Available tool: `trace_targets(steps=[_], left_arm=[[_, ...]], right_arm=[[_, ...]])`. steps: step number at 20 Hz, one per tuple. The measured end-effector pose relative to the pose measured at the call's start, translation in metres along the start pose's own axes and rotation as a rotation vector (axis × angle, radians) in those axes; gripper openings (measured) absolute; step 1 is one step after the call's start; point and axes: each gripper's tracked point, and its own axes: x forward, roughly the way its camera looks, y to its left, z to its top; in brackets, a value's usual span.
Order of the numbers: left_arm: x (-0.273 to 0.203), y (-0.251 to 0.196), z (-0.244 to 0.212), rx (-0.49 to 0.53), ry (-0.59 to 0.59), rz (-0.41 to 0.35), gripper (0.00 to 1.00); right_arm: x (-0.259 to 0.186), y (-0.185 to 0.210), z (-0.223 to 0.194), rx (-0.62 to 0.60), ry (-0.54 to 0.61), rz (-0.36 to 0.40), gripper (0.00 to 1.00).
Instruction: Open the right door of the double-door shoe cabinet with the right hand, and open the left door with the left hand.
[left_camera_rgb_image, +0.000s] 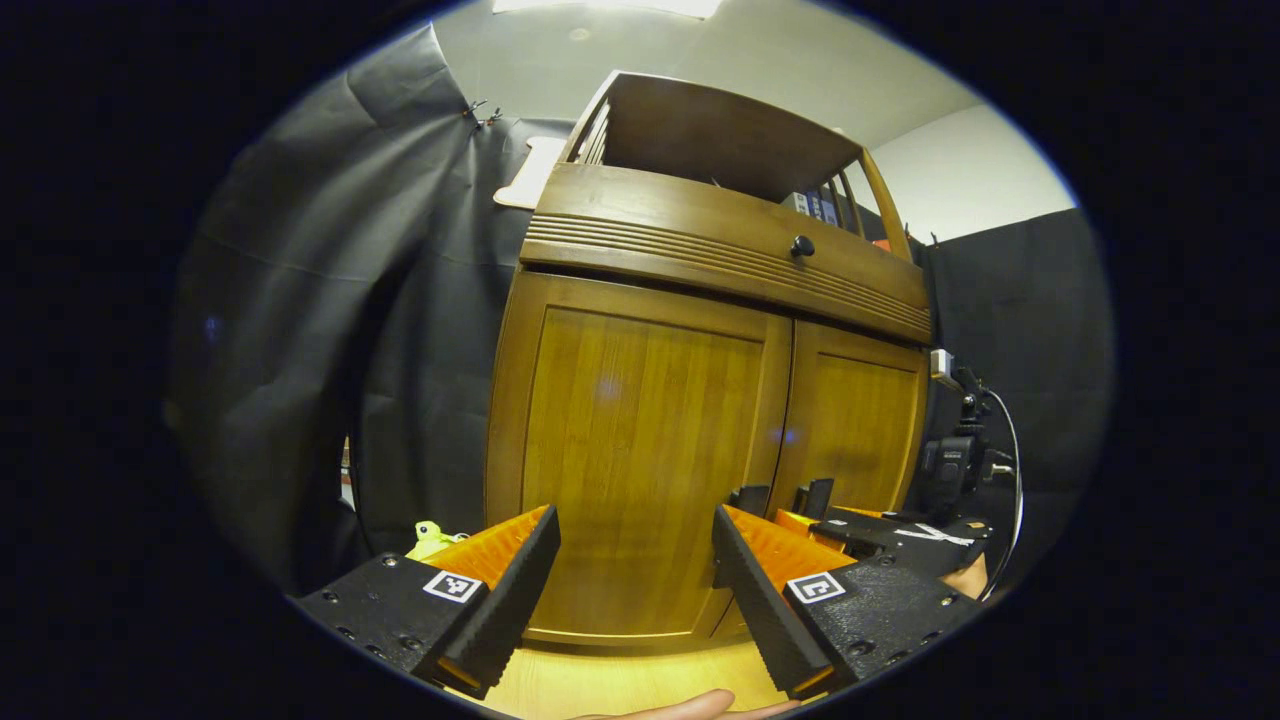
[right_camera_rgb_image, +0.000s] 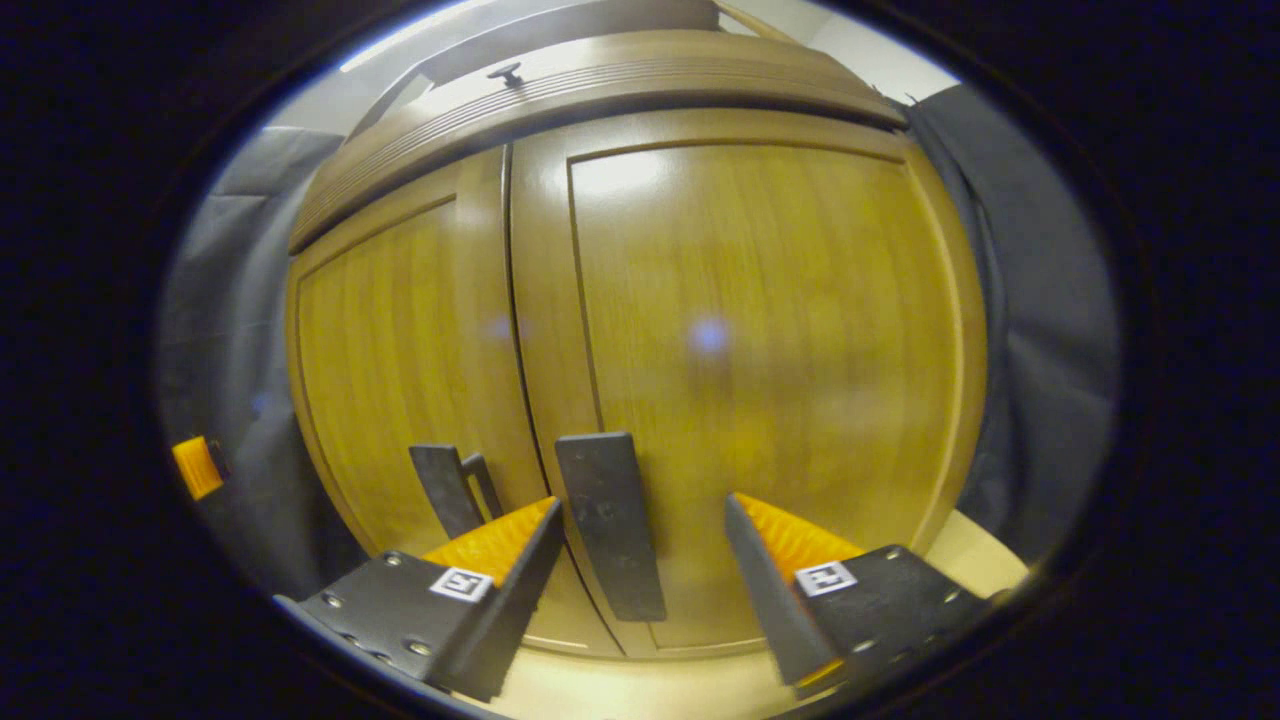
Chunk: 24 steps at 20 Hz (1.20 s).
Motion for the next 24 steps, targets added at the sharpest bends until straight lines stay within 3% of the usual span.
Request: trace_targets(steps=[1,3,4,5,6,10,14,24], left_arm=[[0.001,0.000,-0.002,0.002,0.006,0.002,0.95],[0.004,-0.001,-0.006,0.005,0.020,-0.001,0.99],[0.006,-0.003,-0.008,0.007,0.027,-0.008,0.91],[0.007,-0.002,-0.009,0.007,0.033,-0.009,0.91],[0.008,-0.001,-0.010,0.008,0.037,-0.004,0.95],[0.009,0.000,-0.010,0.018,0.033,0.014,0.91],[0.009,-0.002,-0.011,0.031,0.030,0.014,0.91],[0.013,-0.011,-0.024,0.052,0.068,0.006,0.91]], right_arm=[[0.007,0.014,-0.007,0.019,0.027,0.050,0.66],[0.000,0.010,-0.007,-0.026,0.025,0.052,0.33],[-0.003,0.011,-0.006,-0.039,0.020,0.058,0.33],[-0.005,0.011,-0.008,-0.044,0.025,0.070,0.33],[-0.010,0.010,-0.007,-0.041,0.018,0.077,0.23],[-0.025,0.012,-0.004,-0.056,0.025,0.113,0.18],[-0.041,0.014,0.005,-0.046,0.021,0.150,0.22],[-0.115,-0.028,-0.005,-0.044,0.007,0.200,0.22]])
